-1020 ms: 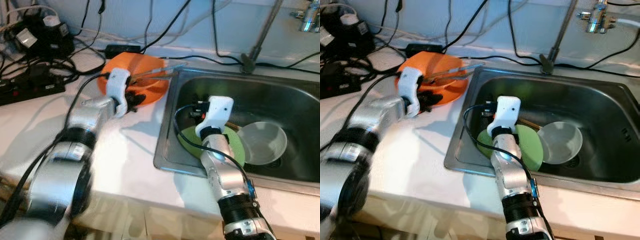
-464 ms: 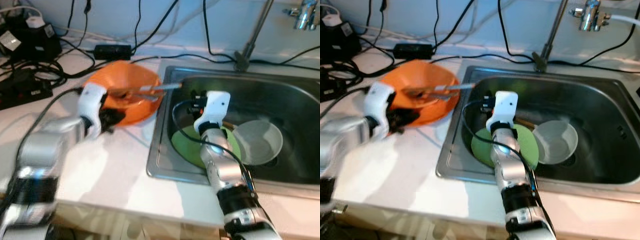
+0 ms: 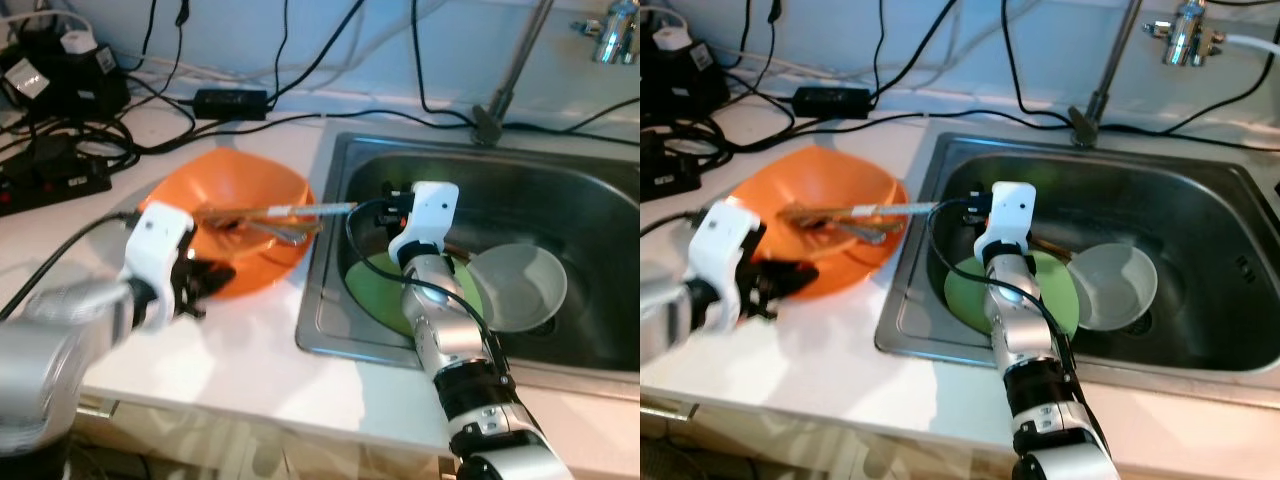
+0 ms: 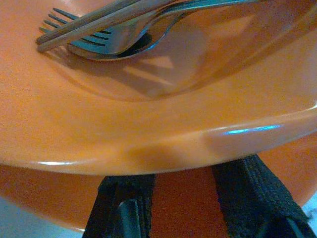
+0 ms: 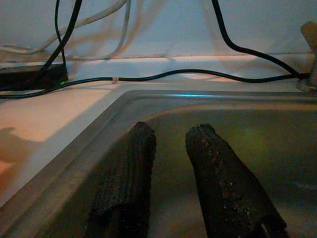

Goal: Kitchen organization

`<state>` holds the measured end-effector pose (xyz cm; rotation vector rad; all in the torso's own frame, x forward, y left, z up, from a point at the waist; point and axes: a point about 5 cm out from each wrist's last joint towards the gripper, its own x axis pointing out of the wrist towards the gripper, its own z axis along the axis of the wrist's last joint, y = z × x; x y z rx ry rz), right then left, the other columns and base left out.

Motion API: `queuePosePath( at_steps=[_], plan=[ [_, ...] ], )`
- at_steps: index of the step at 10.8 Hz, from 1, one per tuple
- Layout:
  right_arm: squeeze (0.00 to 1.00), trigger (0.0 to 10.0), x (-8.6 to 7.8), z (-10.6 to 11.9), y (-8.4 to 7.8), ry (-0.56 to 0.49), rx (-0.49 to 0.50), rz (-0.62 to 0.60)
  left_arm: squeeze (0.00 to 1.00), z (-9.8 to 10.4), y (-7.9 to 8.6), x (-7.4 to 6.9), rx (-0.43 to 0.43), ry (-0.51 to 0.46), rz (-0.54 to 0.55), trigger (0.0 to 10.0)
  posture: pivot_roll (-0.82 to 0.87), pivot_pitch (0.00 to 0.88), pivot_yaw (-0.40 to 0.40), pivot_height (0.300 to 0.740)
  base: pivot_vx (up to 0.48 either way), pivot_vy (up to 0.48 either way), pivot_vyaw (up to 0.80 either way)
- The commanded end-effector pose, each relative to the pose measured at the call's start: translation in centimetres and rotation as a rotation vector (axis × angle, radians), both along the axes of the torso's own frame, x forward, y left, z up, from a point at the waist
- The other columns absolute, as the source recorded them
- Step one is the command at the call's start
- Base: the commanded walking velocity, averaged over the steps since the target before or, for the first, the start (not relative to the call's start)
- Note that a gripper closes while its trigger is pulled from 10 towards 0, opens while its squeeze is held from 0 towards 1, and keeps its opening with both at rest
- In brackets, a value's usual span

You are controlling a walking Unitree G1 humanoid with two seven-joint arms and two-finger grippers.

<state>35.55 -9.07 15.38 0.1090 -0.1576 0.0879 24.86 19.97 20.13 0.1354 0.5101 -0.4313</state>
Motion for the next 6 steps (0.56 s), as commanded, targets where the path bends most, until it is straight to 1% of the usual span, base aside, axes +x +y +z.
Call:
queuePosePath(
  at_steps=[1,2,3,4,6],
  plan=[
    [0.00,10.0,-0.1,-0.8,0.0,0.026,0.014,0.000,0.00,-0.4,0.3,-0.5,0.005,0.038,0.016,10.0,0.38,0.104,-0.032,0.740,0.000,0.000,0.00],
    [0.00,10.0,0.1,-0.7,0.2,0.025,0.012,0.009,0.00,0.2,0.0,-0.1,0.023,-0.052,0.039,10.0,0.39,0.099,-0.043,0.740,0.000,0.000,0.00],
    [0.00,10.0,0.3,-0.5,0.3,0.020,0.011,0.016,0.00,0.6,-0.4,0.5,-0.005,-0.146,0.080,10.0,0.38,0.092,-0.047,0.740,0.000,0.000,0.00],
    [0.00,10.0,0.5,-0.3,0.2,0.011,0.011,0.014,0.00,0.6,-0.6,0.5,-0.024,-0.178,0.104,10.0,0.37,0.091,-0.052,0.740,0.000,0.000,0.00],
    [0.00,10.0,0.6,-0.3,-0.1,0.009,0.005,0.012,0.00,1.0,-0.1,0.3,-0.043,-0.208,0.140,10.0,0.37,0.093,-0.067,0.740,0.000,0.000,0.00]
  ],
)
